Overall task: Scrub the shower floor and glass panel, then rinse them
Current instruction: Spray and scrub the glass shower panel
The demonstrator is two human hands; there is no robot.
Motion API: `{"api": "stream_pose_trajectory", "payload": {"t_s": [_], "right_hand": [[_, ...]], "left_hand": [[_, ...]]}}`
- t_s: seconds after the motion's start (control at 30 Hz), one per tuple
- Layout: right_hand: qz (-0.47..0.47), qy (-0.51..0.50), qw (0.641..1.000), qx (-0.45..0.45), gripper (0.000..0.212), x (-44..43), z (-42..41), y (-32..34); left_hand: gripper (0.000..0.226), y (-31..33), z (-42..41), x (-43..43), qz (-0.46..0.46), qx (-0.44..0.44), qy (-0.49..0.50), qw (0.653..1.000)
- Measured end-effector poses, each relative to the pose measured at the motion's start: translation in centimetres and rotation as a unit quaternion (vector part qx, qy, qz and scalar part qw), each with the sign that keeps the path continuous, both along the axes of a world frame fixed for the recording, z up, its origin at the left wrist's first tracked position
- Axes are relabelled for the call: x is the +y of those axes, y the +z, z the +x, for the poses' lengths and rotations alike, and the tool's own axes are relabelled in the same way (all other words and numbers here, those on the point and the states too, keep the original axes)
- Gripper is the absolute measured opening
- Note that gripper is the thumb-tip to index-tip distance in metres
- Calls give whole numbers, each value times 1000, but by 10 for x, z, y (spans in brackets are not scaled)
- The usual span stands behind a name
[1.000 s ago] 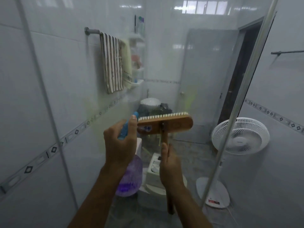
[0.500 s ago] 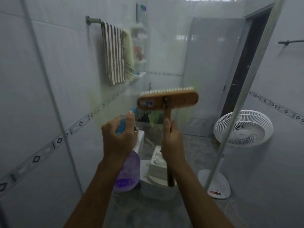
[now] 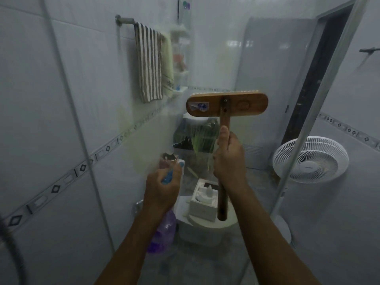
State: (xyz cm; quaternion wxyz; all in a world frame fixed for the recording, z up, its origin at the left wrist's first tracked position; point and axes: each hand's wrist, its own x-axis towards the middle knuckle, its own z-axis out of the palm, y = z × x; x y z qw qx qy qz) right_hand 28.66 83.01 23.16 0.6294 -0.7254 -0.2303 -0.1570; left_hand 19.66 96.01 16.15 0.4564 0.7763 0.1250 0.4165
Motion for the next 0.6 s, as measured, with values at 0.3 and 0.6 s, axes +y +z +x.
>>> {"api": "stream_pose_trajectory", "payload": {"t_s": [0.3, 0.6], "right_hand": [[-16, -10, 1000, 2, 47, 5, -3, -9], [-17, 31, 999, 32, 32, 14, -20, -70]], "left_hand": [[52, -26, 4, 0, -25, 31, 6, 999], [50, -19, -9, 3, -23, 3, 29, 999]]}}
